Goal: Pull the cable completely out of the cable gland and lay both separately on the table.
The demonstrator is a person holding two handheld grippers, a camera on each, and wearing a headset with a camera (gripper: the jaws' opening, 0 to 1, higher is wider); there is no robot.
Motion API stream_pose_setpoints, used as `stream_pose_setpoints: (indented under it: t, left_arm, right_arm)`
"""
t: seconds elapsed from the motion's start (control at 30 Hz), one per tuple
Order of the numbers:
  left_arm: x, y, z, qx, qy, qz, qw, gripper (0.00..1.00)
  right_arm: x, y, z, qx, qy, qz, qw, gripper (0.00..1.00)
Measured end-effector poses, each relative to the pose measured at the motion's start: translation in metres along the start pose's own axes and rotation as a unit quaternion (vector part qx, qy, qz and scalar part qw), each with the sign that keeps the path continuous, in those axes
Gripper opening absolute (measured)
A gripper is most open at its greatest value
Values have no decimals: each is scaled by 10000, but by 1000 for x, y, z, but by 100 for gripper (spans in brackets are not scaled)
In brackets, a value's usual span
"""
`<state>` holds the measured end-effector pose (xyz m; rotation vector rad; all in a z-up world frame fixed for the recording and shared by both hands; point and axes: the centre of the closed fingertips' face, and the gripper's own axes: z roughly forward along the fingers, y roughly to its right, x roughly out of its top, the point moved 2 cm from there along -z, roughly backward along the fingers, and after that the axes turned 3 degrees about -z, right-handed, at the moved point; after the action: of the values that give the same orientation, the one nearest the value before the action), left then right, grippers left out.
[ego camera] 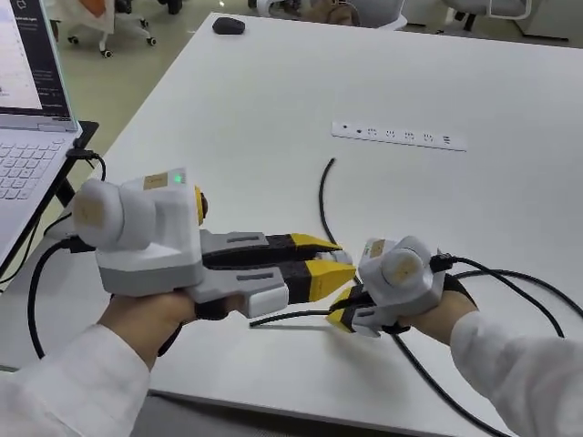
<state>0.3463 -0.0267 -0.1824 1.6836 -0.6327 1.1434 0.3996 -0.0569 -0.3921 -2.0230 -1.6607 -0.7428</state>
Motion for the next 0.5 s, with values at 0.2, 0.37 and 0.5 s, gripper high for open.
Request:
stream_pose_setpoints:
  t: [0.2,0.37,0.5]
  left_arm:
    - [-1,-2,-1,63,1,-31,10000,17]
    - [-1,-1,-1,78,-6,-28,10000,17]
    - [-1,-2,-1,77,6,-59,10000,17]
  right_arm:
    - [-5,-2,3,-4,-25,37,10000,7]
    - [-6,-2,3,-23,-109,-28,9999,7]
    - [-9,-1,4,-69,-125,-23,9999,8]
